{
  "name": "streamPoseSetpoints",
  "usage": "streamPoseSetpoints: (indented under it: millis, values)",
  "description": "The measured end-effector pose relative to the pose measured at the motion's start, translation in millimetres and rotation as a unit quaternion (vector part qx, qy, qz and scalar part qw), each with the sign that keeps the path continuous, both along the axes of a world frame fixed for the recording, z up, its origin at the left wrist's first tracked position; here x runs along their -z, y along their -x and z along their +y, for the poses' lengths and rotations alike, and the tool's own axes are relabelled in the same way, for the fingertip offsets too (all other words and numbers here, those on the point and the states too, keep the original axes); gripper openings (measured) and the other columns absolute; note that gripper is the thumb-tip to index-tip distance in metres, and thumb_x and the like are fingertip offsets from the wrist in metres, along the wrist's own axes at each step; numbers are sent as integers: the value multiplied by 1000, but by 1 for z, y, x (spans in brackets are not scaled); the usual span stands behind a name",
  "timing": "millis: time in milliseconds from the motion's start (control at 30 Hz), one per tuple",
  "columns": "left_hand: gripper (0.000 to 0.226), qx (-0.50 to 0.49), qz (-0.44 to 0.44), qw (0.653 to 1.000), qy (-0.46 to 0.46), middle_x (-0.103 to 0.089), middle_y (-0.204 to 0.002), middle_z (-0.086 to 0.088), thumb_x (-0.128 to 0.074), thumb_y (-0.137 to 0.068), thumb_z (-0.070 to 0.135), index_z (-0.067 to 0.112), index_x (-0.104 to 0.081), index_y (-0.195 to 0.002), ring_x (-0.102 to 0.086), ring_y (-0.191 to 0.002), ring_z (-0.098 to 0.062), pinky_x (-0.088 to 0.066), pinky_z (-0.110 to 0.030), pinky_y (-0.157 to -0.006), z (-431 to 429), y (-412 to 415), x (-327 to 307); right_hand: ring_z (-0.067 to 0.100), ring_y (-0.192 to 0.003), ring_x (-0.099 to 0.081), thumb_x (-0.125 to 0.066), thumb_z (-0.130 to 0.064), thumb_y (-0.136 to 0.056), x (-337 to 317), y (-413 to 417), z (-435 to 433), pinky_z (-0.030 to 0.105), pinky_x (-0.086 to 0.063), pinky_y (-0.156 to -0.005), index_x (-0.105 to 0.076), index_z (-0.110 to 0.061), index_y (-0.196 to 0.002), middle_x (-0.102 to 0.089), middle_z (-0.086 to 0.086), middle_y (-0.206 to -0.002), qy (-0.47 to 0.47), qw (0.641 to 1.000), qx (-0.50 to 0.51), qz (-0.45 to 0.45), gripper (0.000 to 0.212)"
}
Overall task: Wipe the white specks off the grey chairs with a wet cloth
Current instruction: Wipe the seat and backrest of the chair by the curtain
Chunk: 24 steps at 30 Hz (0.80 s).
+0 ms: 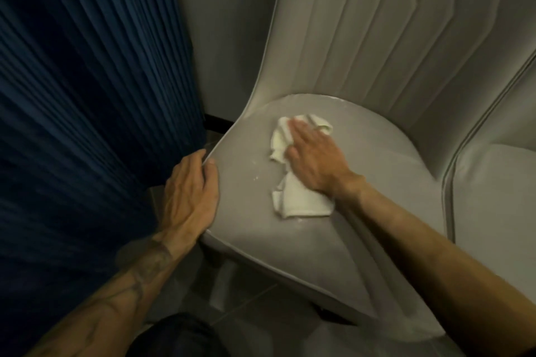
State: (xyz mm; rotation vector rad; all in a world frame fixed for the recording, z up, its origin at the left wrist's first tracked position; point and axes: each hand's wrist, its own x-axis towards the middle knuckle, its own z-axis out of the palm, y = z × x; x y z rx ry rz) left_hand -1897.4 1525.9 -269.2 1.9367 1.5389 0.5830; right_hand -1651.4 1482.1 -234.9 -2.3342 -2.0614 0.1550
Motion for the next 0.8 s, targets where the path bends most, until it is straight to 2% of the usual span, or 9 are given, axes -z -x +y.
streamPoseSetpoints:
  millis: [133, 233, 333, 400, 500, 567, 667, 733, 800]
  values:
    - [53, -12, -12, 1000, -2, -47, -155, -4, -22, -111, 45, 21, -40, -155, -43, -140, -24, -32, -44, -120, 1, 1, 2, 26, -161, -10, -24, -36, -111, -3, -2, 10, 41, -13, -129, -11, -9, -166, -7, 11, -174, 9, 994, 105, 20, 62]
    - [51, -9, -14, 1000, -11, -49, -153, -6, -21, -112, 43, 21, -42, -154, -44, -139, -26, -32, -43, -120, 0, 0, 1, 28, -162, -7, -1, -42, -103, 11, 67, 2, 43, -10, -129, -11, -9, -166, -6, 12, -174, -9, 999, -38, 18, 71]
    - [63, -2, -11, 1000, -4, -48, -154, -6, -16, -107, 52, 21, -41, -155, -44, -139, -27, -30, -44, -122, -2, 0, 0, 23, -161, -15, -18, -41, -105, 12, 81, -33, 42, -9, -131, -15, -14, -165, -17, 7, -173, -19, 991, -127, 36, 66]
    - [69, 3, -9, 1000, -9, -49, -152, -8, -13, -102, 53, 19, -42, -154, -45, -139, -29, -30, -44, -122, -2, 0, -2, 26, -160, -19, -27, -38, -105, 7, 47, -57, 46, -17, -131, -23, -10, -163, -23, 10, -171, -36, 996, -80, 29, 65]
    - [70, 3, -11, 1000, -6, -48, -152, -7, -13, -102, 54, 19, -41, -155, -44, -139, -28, -29, -44, -123, -2, 0, -2, 25, -162, -12, -3, -45, -99, -1, -6, -93, 44, -16, -130, -14, -9, -164, -13, 10, -173, -12, 998, 55, -1, 76]
    - [62, 2, -7, 1000, -5, -48, -152, -7, -17, -108, 51, 19, -40, -155, -44, -139, -28, -30, -45, -122, -1, 0, -1, 32, -159, -22, -3, -43, -96, 1, 16, -103, 47, -21, -129, -22, -2, -162, -20, 16, -170, -16, 995, 103, 1, 80]
    - [55, 1, 5, 1000, -13, -49, -151, -9, -20, -111, 45, 19, -41, -154, -45, -138, -30, -32, -45, -120, -1, -1, -1, 41, -153, -33, -19, -31, -105, 21, 94, -90, 58, -31, -124, -42, 3, -153, -33, 23, -164, -86, 996, 1, 20, 64]
    - [52, -1, 15, 1000, -11, -49, -152, -9, -20, -113, 42, 19, -41, -154, -45, -138, -30, -32, -46, -119, -1, -2, 0, 33, -158, -26, -16, -37, -104, 21, 122, -83, 51, -23, -129, -30, -4, -161, -26, 16, -169, -79, 993, -65, 52, 67]
    - [51, 1, 23, 1000, -11, -48, -153, -9, -20, -113, 41, 19, -40, -155, -44, -139, -30, -32, -47, -120, -1, -2, 0, 27, -160, -21, -16, -38, -103, 13, 102, -92, 45, -17, -131, -23, -8, -163, -22, 12, -171, -73, 994, -64, 52, 68]
